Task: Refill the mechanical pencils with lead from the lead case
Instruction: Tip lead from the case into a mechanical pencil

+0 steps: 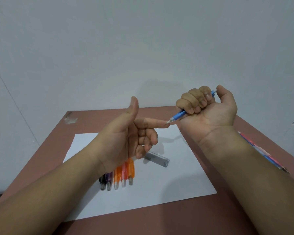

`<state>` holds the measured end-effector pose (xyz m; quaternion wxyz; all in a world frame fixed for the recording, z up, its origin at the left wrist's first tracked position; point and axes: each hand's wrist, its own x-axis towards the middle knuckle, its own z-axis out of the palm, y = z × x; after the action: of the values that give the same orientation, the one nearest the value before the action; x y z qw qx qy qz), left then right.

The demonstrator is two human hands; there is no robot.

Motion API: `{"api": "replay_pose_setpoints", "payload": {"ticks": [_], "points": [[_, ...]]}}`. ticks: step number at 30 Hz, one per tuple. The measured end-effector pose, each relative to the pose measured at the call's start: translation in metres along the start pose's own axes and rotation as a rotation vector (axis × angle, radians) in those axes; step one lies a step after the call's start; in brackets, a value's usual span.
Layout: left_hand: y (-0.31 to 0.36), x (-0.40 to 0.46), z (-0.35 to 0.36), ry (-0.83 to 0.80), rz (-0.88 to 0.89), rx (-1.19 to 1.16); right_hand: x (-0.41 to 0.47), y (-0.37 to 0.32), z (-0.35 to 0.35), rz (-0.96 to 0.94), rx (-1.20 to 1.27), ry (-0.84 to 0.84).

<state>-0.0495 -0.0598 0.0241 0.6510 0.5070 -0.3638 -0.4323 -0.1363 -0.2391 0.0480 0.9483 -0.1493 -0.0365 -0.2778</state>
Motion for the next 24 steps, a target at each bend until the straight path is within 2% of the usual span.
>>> {"api": "replay_pose_setpoints", "payload": {"ticks": [6, 17, 24], "points": [[-0.0034, -0.0013, -0.0024, -0.011, 0.065, 0.118, -0.0005, -0.0018, 0.0016, -0.024, 0.023, 0.032], [-0.004, -0.0018, -0.0024, -0.024, 0.072, 0.112, 0.0013, -0.0033, 0.0002, -0.028, 0.047, 0.035], [-0.0047, -0.0023, 0.0059, 0.088, 0.108, 0.161, -0.0004, -0.001, 0.0011, -0.023, 0.043, 0.025]]}}
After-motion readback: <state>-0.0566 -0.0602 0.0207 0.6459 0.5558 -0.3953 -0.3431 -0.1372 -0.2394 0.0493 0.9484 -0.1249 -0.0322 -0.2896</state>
